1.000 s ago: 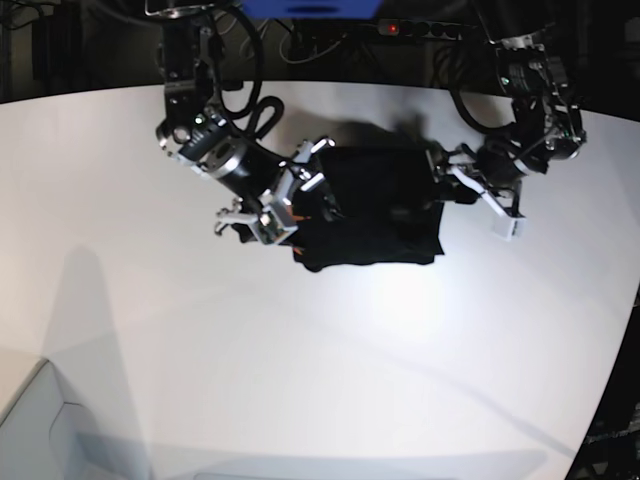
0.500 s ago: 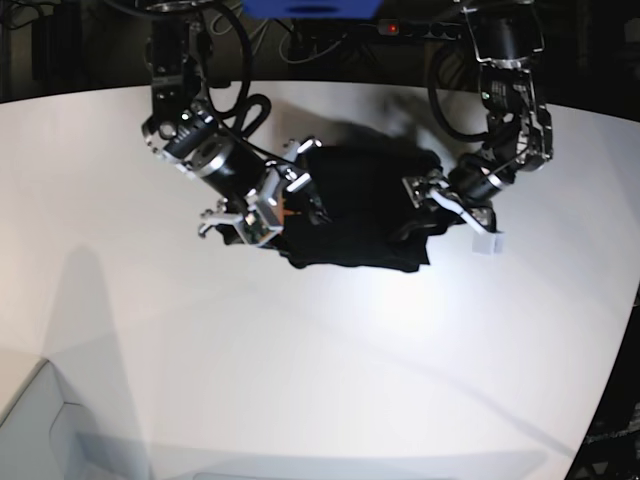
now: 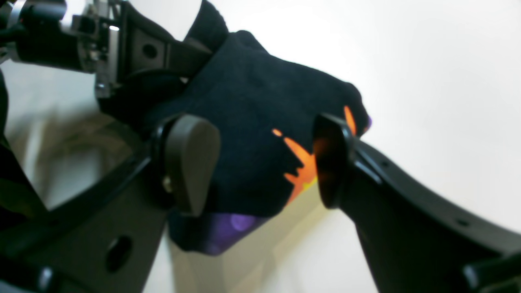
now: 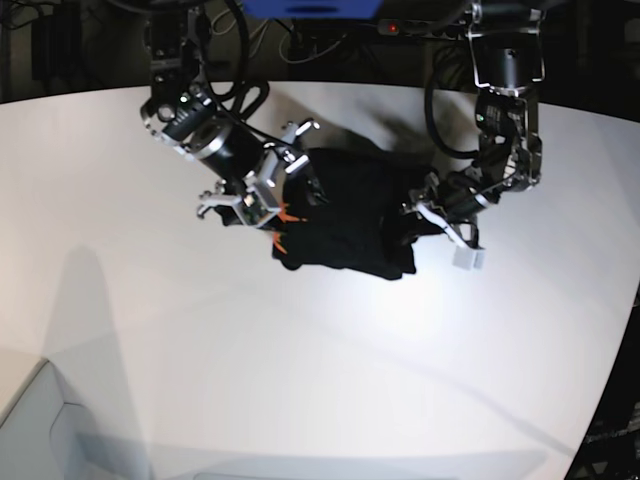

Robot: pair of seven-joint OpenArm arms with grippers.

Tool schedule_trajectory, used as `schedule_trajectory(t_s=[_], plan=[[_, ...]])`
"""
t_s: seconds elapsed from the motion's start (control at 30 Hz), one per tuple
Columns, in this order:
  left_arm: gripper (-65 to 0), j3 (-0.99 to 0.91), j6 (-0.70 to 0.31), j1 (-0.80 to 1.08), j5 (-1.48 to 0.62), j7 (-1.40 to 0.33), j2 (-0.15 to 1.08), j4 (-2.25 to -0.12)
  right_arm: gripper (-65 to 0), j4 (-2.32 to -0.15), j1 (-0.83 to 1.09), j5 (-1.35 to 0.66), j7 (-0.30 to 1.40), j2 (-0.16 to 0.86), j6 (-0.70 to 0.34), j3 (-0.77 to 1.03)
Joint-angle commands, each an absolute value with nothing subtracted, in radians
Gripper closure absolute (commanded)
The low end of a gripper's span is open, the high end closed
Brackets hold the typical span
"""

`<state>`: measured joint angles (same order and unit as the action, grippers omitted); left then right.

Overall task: Layout the t-shirt on the table in an organized manner, then fold the t-shirt properly
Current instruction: 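Lift the bundle edge with the right gripper and fold it over the left gripper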

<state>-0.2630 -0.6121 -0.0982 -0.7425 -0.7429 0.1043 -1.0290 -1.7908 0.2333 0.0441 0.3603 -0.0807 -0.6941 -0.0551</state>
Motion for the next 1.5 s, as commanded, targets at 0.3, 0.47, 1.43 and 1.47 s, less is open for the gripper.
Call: schedule_trajectory(t_s=[0.3,0.47,1.43,1.47], plan=[[-0.2,-0.189,-0.561,-0.11,-0.707,-0.791,0.148,-0.983,-16.7,-1.672,0.124,0.021,0.331,-0.088,-0.698,-0.061],[-0.2,-0.194,-0.561,-0.111,-0.707,-0.791,0.153,-0.969,-6.5,-1.547,0.053,0.021,0.331,-0.088,-0.698,-0.061],[-0.2,-0.197,-0.555,-0.114,-0.707,-0.788,0.179,-0.967,-5.6,-1.532,0.179,0.021,0.232,-0.087,-0.698,-0.061],[-0.2,-0.197,-0.555,-0.114,-0.707,-0.788,0.18,-0.967,-5.6,-1.497,0.174,0.021,0.232,-0.087,-0.698,-0.061]])
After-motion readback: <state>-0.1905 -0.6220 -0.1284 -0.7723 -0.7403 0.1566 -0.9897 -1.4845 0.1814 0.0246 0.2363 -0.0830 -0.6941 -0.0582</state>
